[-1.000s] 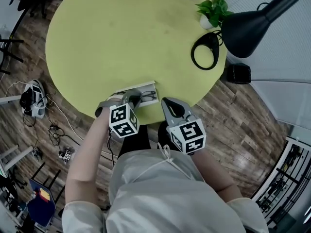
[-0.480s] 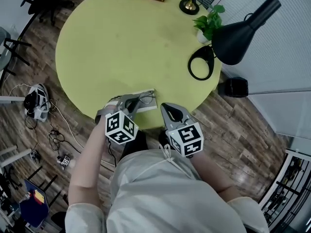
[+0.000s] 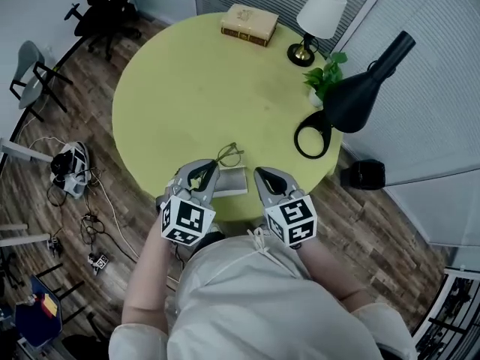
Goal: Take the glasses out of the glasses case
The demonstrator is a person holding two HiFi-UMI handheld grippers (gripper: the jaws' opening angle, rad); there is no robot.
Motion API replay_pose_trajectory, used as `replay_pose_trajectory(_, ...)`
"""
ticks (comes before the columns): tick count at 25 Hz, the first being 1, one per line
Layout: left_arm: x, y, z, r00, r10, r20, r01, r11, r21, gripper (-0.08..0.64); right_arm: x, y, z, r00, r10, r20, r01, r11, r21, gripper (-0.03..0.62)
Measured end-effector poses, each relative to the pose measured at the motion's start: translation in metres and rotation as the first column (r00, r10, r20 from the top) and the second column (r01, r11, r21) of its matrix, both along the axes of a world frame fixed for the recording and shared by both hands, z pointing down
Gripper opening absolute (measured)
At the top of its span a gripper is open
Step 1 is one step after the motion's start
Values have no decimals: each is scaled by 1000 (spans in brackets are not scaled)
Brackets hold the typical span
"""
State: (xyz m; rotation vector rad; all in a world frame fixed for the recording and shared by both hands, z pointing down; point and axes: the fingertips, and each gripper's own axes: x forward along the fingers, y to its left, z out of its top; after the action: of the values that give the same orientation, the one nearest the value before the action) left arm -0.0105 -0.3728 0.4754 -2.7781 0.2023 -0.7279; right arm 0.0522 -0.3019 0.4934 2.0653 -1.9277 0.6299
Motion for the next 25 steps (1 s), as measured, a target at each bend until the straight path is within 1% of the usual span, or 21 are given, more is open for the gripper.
replay_pose_trajectory(2,-7,-7,-25,994,-71,-87,70,997,-15,15,2,-5,-13,1000,-6,-12,6,1000,27,0)
replay_pose_trajectory(3,-10,-12,-37,984,-111,-138,108,994,-23,16,3,-8,-19,1000,-7,-16,7,999,40,0)
replay_pose_trajectory(5,-17,-19,-59,956,-186,-228,181,983,-42,15,6,-11,-29,1000,-4,-17,5,998,66,0)
replay_pose_trajectory(7,-26,-24,-76,921,-256,-294,248,967,-65,15,7,-12,-39,1000,4,-12,-3,996,93,0)
replay_pose_trajectory(10,-41,-32,-96,855,-361,-372,348,932,-103,16,8,-15,-54,1000,11,-15,-9,991,137,0)
replay_pose_trajectory(12,-52,-36,-105,809,-423,-408,405,904,-134,15,8,-15,-62,1000,14,-19,-10,987,159,0)
replay_pose_trajectory(14,-62,-38,-111,773,-468,-429,440,882,-170,17,8,-14,-70,1000,18,-22,-14,984,175,0)
replay_pose_trajectory(16,-67,-40,-116,756,-488,-436,455,871,-186,17,9,-13,-76,999,29,-25,-23,981,191,0)
replay_pose_trajectory(20,-71,-44,-119,737,-511,-442,476,857,-197,16,18,-11,-86,996,81,-25,-74,974,216,0)
replay_pose_trajectory(22,-72,-45,-119,734,-517,-441,485,853,-191,17,20,-11,-88,995,92,-27,-84,973,214,0)
replay_pose_trajectory(25,-74,-46,-120,737,-517,-435,493,852,-176,17,18,-13,-90,995,86,-42,-76,976,206,0)
